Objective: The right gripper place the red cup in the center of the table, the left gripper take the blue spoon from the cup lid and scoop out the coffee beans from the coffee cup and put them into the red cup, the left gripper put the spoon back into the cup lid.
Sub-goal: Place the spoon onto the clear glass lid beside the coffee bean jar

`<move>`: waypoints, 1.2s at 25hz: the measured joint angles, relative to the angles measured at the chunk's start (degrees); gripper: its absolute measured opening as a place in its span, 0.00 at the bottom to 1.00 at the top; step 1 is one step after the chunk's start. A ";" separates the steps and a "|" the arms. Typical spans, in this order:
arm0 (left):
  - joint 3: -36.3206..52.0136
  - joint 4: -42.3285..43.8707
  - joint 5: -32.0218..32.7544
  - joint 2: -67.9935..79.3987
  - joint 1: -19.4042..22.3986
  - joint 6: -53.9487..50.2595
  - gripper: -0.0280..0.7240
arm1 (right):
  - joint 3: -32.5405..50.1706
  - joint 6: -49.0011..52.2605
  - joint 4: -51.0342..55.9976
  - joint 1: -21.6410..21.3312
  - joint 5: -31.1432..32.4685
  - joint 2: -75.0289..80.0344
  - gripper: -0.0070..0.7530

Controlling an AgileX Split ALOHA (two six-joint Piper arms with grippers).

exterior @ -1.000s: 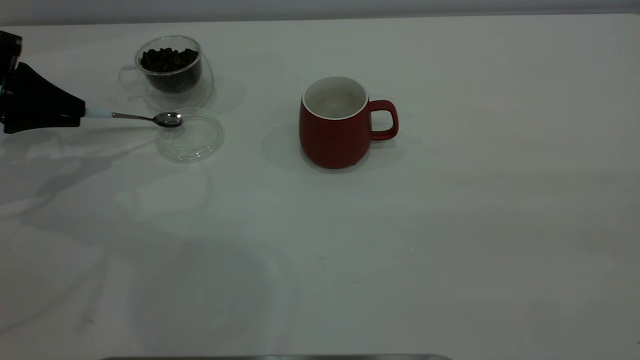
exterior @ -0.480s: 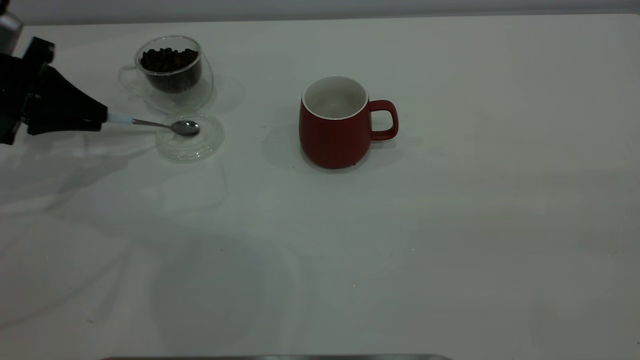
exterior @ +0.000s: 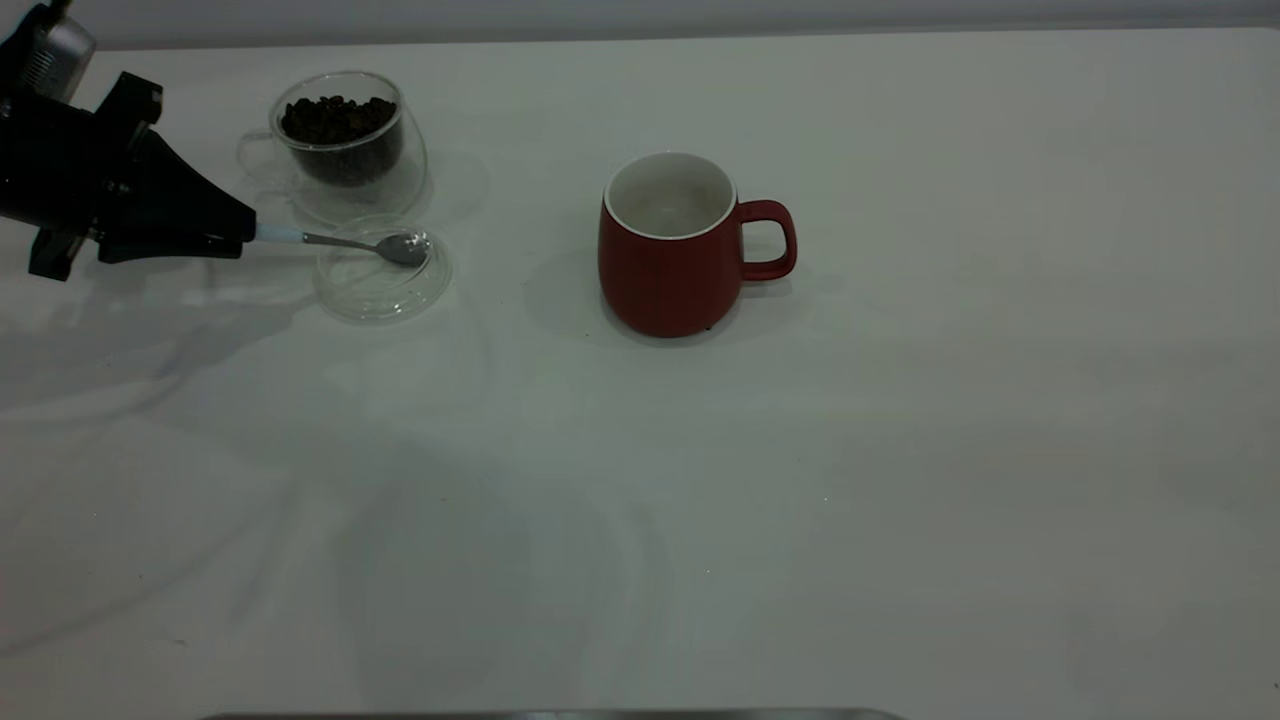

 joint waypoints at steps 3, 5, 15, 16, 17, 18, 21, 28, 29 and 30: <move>0.00 -0.12 -0.44 0.00 -0.54 0.00 0.20 | 0.00 0.00 0.00 0.00 0.00 0.00 0.76; 0.00 -0.72 -0.44 0.40 -0.61 0.00 0.20 | 0.00 0.00 0.00 0.00 0.00 0.00 0.76; 0.00 -4.70 -1.27 3.96 -0.66 0.88 0.31 | 0.00 0.00 0.00 0.00 0.00 0.00 0.76; 0.00 -4.70 -1.98 3.96 -0.66 0.95 0.36 | 0.00 0.00 0.00 0.00 0.00 0.00 0.76; 0.00 -4.70 -2.35 3.96 -0.66 1.07 0.40 | 0.00 0.00 0.00 0.00 0.00 0.00 0.76; 0.00 -4.70 -2.62 3.96 -0.66 1.07 0.46 | 0.00 0.00 0.00 0.00 0.00 0.00 0.76; 0.00 -4.65 -2.87 3.96 -0.66 1.35 0.63 | 0.00 0.00 0.00 0.00 0.00 0.00 0.76; -2.49 -1.52 -2.81 3.98 -0.66 1.84 0.85 | 0.00 0.00 0.00 0.00 0.00 0.00 0.76; -3.04 -0.13 -2.81 3.91 -0.66 0.90 0.85 | 0.00 0.00 0.00 0.00 0.00 0.00 0.76; -3.71 2.32 -2.81 3.45 -0.66 -0.97 0.85 | 0.00 0.00 0.00 0.00 0.00 0.00 0.76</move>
